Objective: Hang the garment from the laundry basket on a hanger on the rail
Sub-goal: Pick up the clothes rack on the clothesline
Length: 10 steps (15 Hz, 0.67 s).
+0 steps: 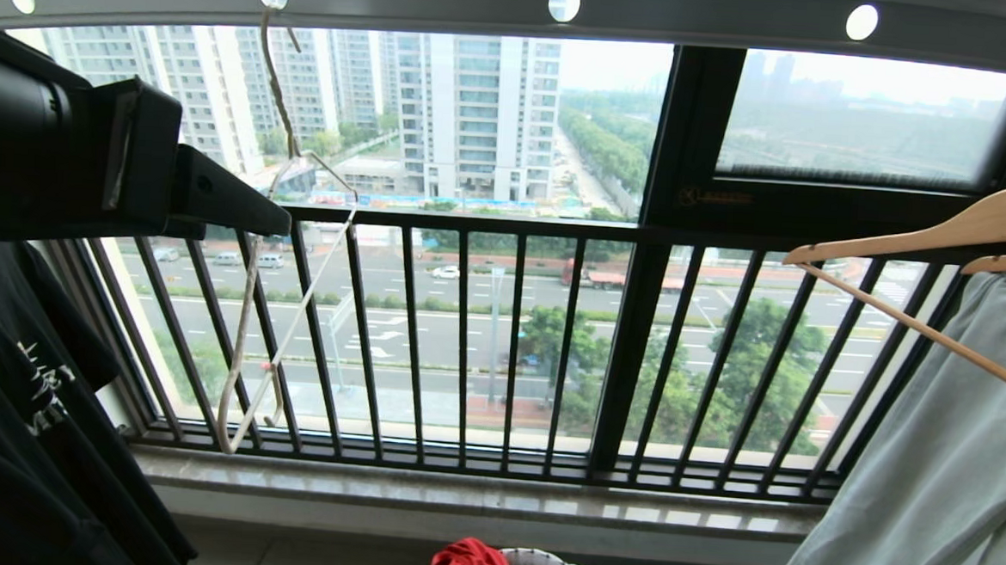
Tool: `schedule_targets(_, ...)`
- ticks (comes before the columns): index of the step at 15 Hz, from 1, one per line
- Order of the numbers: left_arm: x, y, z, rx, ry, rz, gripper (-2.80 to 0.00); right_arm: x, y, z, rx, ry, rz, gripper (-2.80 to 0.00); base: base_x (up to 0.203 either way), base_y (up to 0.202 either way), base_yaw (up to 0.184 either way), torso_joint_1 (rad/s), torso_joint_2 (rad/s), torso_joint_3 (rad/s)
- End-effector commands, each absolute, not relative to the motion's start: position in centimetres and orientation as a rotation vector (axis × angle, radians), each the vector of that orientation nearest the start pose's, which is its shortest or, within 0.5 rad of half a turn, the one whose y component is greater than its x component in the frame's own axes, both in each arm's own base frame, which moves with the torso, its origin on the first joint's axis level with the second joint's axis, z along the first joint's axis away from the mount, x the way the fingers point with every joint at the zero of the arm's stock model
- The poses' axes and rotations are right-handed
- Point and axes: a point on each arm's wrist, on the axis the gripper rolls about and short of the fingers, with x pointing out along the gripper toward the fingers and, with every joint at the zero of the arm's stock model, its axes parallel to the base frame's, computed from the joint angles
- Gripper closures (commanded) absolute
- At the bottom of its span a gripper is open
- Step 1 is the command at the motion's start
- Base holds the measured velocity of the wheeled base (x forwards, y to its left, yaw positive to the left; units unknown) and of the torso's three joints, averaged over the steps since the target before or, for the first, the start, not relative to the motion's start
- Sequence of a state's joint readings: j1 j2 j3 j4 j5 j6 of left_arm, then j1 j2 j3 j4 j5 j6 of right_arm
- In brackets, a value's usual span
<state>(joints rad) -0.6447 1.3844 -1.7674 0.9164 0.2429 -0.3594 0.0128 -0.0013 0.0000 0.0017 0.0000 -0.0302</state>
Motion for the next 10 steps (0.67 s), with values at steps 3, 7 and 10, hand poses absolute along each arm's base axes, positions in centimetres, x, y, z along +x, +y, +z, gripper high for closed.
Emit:
schedule_targets(3, 14.6, -10.4, 37.5, -0.093, 0.55, -0.24, -2.8, -2.3, 0.0, 7.5, -0.03, 0.001, 0.013, 0.0, 0.0, 0.0, 0.0, 0.0, 0.0, 0.0)
schedule_targets(7, 15.6, -10.9, 37.5, -0.074, 0.529, -0.175, -2.8, -2.3, 0.0, 7.5, -0.029, 0.003, 0.014, 0.0, 0.0, 0.0, 0.0, 0.0, 0.0, 0.0)
schedule_targets(10, 16.8, -11.7, 37.0, -0.049, 0.516, -0.101, -2.8, -2.3, 0.0, 7.5, -0.031, 0.001, 0.012, 0.0, 0.0, 0.0, 0.0, 0.0, 0.0, 0.0)
